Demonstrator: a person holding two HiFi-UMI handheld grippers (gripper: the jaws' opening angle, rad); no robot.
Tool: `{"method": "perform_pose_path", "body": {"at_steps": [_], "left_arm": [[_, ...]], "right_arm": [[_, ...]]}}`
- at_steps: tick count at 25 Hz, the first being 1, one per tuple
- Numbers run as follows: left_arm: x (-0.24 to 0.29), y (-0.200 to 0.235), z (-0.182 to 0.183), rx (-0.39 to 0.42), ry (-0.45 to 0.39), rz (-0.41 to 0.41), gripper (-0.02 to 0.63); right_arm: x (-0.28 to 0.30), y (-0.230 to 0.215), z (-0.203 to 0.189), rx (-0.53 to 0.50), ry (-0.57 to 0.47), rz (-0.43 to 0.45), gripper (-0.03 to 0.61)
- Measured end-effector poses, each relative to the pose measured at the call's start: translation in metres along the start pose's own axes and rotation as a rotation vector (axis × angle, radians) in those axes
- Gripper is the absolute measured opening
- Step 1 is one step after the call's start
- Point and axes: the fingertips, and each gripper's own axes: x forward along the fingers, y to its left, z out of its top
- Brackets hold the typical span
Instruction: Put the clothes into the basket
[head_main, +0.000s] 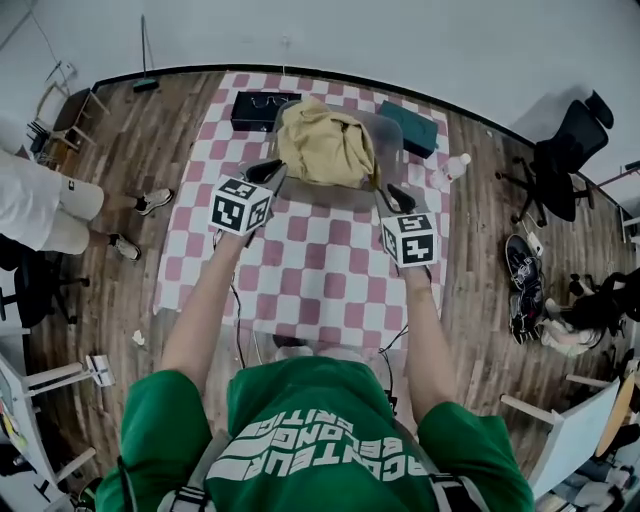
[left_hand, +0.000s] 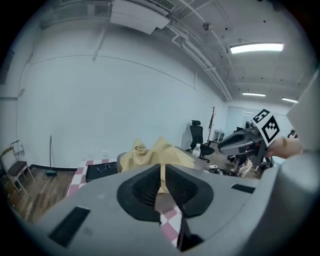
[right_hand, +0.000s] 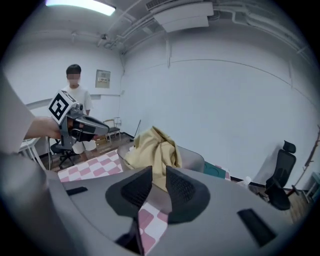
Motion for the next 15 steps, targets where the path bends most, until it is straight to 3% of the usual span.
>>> {"method": "perform_pose_path", "body": {"at_steps": [5, 15], "left_arm": [[-0.078, -0.048, 0.001, 0.000, -0.111, -0.039, 0.003], [-0.212, -0.130, -0.017, 0.014, -0.262, -0.002, 0.003]], "right_arm": [[-0.066, 0.043, 0.010, -0.032, -0.142, 0.049, 0.010], [-0.175, 0.104, -0.025, -0.043, -0.248, 0.207, 0.009]]}}
